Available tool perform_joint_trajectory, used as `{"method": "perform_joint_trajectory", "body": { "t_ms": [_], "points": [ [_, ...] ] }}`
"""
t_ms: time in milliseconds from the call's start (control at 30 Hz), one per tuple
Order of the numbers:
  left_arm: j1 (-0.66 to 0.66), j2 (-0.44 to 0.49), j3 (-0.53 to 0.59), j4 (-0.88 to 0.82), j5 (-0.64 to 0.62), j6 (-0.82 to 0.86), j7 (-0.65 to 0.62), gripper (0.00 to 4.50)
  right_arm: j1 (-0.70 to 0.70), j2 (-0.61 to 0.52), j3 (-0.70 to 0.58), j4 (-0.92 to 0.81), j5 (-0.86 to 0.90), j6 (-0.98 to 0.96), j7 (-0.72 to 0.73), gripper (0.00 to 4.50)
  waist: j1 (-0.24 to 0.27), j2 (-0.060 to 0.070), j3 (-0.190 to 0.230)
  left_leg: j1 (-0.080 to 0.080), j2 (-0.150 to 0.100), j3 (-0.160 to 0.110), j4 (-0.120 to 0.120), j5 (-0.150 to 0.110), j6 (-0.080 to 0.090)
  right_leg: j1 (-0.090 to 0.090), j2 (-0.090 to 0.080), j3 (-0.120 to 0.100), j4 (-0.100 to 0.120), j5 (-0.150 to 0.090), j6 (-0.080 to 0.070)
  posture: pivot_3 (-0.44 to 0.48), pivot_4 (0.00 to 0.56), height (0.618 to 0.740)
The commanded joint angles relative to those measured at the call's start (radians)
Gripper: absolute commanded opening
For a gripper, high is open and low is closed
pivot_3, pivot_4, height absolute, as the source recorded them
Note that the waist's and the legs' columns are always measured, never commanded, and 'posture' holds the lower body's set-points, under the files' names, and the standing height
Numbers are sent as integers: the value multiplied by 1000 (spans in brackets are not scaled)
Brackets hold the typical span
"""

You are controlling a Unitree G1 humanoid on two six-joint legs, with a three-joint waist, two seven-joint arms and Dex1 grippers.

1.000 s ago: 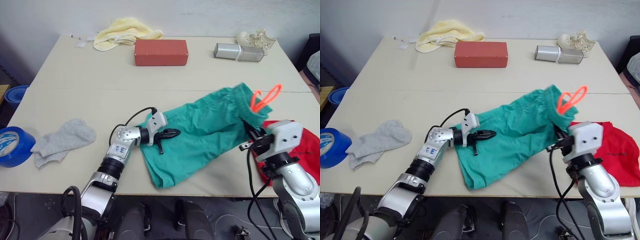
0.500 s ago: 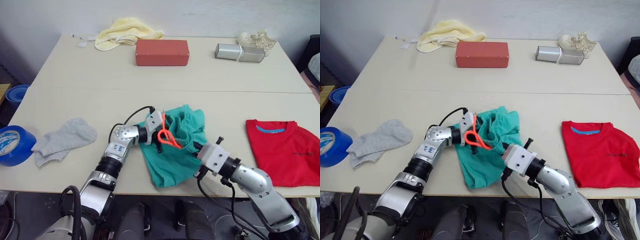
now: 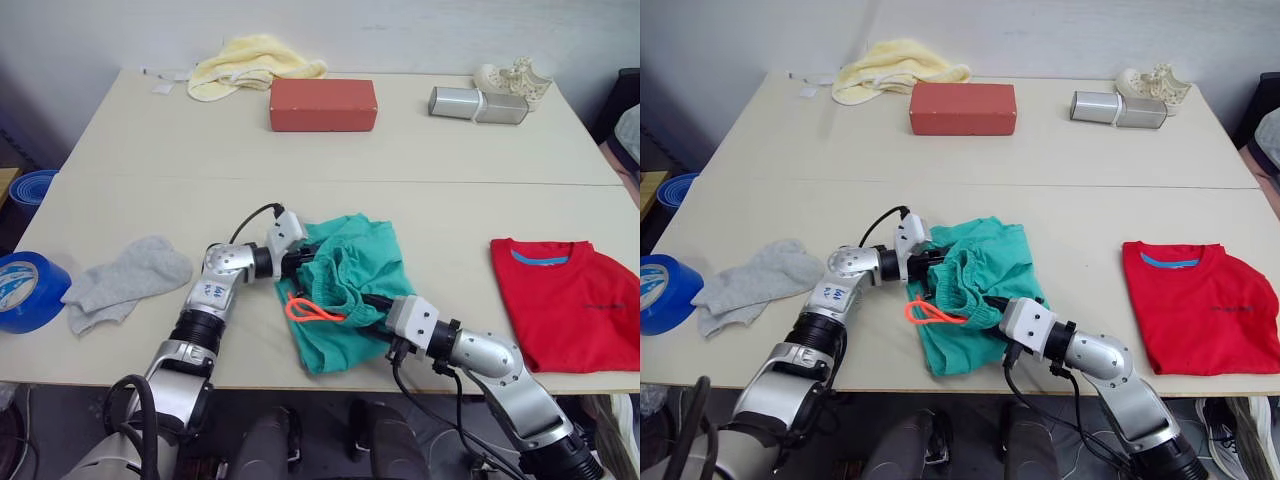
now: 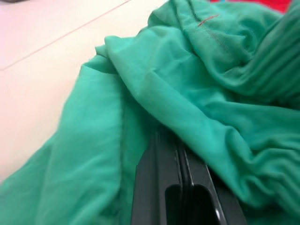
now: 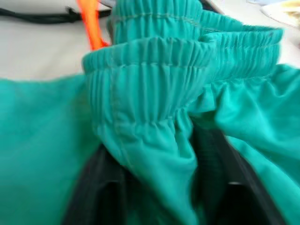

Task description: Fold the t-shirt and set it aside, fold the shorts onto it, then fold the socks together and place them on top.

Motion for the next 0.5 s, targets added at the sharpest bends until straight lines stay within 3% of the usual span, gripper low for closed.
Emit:
{"method": "perform_joint_trajectory", "body": {
  "t_ms": [33,167,333,500],
  "points": [
    [5,51,38,-73,-78,44,-93,0,30,-58,-99,-116,246,116,115,3128,1,0,0,0,0,0,0,0,0,0,0,0,0,0,0,0,150,740],
    [-8,150,59,-83,-93,71,-163,0,93,-145,-214,-186,358,195,162,4475,2,0,0,0,0,-1,2,-1,1,1,-1,0,0,0,0,0,150,740],
    [-29,250,89,-120,-138,99,-255,0,209,-218,-393,-217,496,299,167,4475,8,0,0,0,0,-1,0,-1,0,0,-1,-1,-1,0,-1,0,150,740],
    [-43,203,100,-293,-246,175,-273,0,128,-172,-494,-112,552,361,76,4475,16,0,0,0,0,-1,1,-4,-4,1,-2,0,-2,1,0,0,150,740]
  ]
}}
